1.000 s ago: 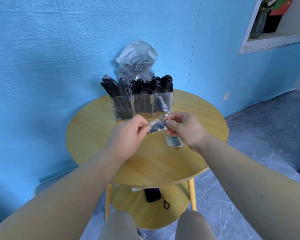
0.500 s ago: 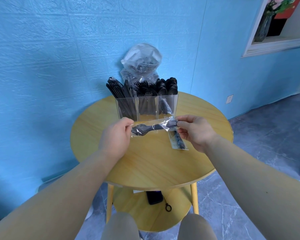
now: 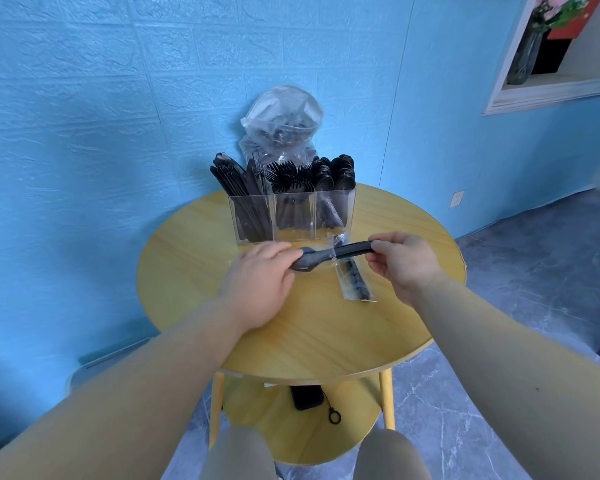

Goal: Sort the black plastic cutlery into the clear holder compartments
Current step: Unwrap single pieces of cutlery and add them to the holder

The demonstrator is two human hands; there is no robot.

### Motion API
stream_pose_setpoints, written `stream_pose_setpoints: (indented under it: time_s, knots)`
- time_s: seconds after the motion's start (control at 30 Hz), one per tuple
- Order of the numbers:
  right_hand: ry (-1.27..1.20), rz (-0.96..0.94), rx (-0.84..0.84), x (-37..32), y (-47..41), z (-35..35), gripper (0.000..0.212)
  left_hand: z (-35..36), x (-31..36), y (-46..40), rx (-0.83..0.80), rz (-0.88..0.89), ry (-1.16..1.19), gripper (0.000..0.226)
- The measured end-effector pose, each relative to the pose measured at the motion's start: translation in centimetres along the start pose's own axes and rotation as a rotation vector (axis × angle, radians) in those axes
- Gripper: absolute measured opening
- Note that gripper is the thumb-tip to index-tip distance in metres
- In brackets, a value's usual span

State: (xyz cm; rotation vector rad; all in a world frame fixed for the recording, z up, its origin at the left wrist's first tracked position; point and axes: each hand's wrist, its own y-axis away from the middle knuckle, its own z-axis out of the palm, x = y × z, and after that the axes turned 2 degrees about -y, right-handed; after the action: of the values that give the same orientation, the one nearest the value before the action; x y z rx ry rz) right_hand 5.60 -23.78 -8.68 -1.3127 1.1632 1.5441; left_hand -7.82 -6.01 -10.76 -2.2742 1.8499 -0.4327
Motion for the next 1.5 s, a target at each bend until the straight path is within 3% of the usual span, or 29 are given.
stream_pose_setpoints:
  time_s: [0.07,0.17,0.3,0.37,0.47,0.57,0.63,0.7,0.8,0.87,0.97,1.1,1.23,1.37,1.5]
  knots:
    - [0.013,-0.043,0.096,-0.3,0.0,-0.5,0.014,0.7,-0.2,-0.3,-0.152,-0.038,-0.017,0.045]
    - [-0.024,-0.126,0.246,-1.1,-0.1,-1.9,0.014,1.5,-0.8,-0.3,-0.247,-0.063,-0.112,0.044]
    - [-0.159,-0.160,0.282,-2.2,-0.2,-3.0,0.016,1.0,-0.2,-0.5,-0.259,-0.097,-0.147,0.042]
    - [-0.244,-0.154,0.233,-2.7,-0.1,-2.7,0.015,0.0,0.7,-1.2,-0.155,-0.113,-0.083,0.044]
    - [-0.353,-0.146,0.137,-3.2,0.3,-1.7,0.012,-2.6,2.5,-3.2,0.016,-0.227,0.368,0.046]
    - [-0.437,-0.111,0.038,-3.6,0.5,-0.6,0.009,-5.2,3.7,-4.9,0.119,-0.348,0.848,0.019]
    - [-0.451,-0.074,-0.042,-3.6,0.6,-0.2,0.010,-6.4,3.8,-5.5,0.202,-0.424,1.077,0.006]
    - [-0.424,-0.038,-0.147,-3.6,0.9,0.1,0.012,-6.9,3.4,-5.9,0.237,-0.472,1.191,0.013]
    - [-0.265,0.021,-0.307,-3.5,1.4,0.3,0.017,-7.4,2.9,-6.1,0.221,-0.471,1.149,0.008]
    - [0.001,0.017,-0.370,-3.3,1.5,0.4,0.017,-7.6,2.5,-6.1,0.201,-0.445,1.026,0.012]
    - [0.359,-0.158,-0.343,-4.4,1.7,1.3,0.013,-8.1,2.5,-5.9,0.153,-0.376,0.863,0.016]
    - [0.314,-0.410,-0.395,-7.6,2.4,4.0,0.026,-8.7,3.1,-6.1,0.140,-0.263,0.747,0.018]
    - [0.608,-0.642,-0.342,-9.0,2.3,5.8,0.029,-9.2,2.8,-6.6,0.141,-0.246,0.593,0.022]
    - [0.640,-0.669,-0.296,-9.3,2.0,6.7,0.029,-9.6,2.3,-6.9,0.145,-0.235,0.575,0.023]
    - [0.591,-0.663,-0.257,-9.7,1.6,7.5,0.016,-10.3,1.4,-7.6,0.186,-0.176,0.628,0.016]
